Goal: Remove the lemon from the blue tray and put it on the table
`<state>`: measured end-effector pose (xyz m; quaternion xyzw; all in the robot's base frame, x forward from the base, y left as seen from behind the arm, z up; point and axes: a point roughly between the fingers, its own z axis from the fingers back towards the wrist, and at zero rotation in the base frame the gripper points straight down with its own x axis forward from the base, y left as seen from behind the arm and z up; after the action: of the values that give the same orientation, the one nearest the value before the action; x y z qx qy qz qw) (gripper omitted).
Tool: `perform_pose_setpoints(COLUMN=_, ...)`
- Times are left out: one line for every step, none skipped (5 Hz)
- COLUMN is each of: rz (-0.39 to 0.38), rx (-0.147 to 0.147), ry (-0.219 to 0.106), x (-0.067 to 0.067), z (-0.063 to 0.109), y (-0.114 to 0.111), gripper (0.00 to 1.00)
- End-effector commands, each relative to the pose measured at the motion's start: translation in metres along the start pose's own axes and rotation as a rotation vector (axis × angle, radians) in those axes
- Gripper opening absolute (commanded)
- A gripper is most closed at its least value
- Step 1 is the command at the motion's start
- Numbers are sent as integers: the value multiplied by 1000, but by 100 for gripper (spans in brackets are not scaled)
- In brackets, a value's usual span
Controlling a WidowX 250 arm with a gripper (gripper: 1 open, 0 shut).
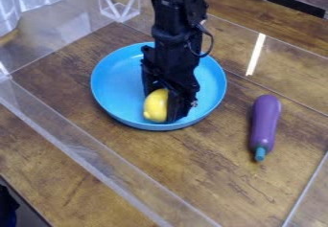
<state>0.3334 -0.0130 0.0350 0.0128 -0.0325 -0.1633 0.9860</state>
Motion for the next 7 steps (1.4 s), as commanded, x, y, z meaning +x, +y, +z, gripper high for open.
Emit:
perform_pose_setpoints(rz=-2, rx=43, ry=-44, x=7, z=26, y=3, gripper=0)
perform_pose_setpoints(rz=5, rx=73, ry=-58, x=8, z=44, y=6, gripper=0)
perform_pose_setpoints(rz=55, rx=127, ry=-123, x=11, z=85, y=22, gripper=0)
perform_pose_setpoints(rz=149, rx=174, ry=-164, x=3, z=120, y=55, gripper=0)
perform_pose_setpoints(rz=235, rx=206, ry=-162, x=-17, z=126, y=87, gripper=0)
perform_pose_setpoints(rz=268, rx=216, ry=-157, x=-41, z=126, y=110, gripper=0)
perform_pose_setpoints(rz=267, rx=215, ry=-148, x=-65, z=119, y=115, gripper=0)
